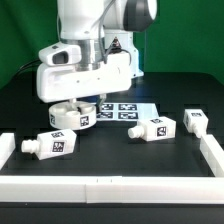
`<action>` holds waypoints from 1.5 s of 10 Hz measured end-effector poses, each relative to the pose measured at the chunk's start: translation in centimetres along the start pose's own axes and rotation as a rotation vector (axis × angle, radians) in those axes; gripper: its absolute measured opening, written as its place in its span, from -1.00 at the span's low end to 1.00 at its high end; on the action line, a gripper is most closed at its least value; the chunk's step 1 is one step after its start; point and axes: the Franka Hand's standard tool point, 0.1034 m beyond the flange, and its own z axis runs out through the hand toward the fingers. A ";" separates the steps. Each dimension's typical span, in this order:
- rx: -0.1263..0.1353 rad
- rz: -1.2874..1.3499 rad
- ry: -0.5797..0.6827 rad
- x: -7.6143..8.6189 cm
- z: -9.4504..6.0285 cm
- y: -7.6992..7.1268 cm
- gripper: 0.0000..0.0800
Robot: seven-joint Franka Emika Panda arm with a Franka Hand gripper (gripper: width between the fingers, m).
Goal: Assemble stool
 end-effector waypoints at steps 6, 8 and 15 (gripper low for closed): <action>0.056 -0.119 -0.056 5.4 -1.0 -1.3 -0.21; 0.052 -0.248 -0.031 7.5 -1.3 -1.7 -0.21; 0.069 -0.379 0.002 12.8 0.2 -4.1 -0.21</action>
Offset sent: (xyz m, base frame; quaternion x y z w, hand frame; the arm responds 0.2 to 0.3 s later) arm 0.0000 0.0000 0.0000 0.0000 0.0000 0.0000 1.0000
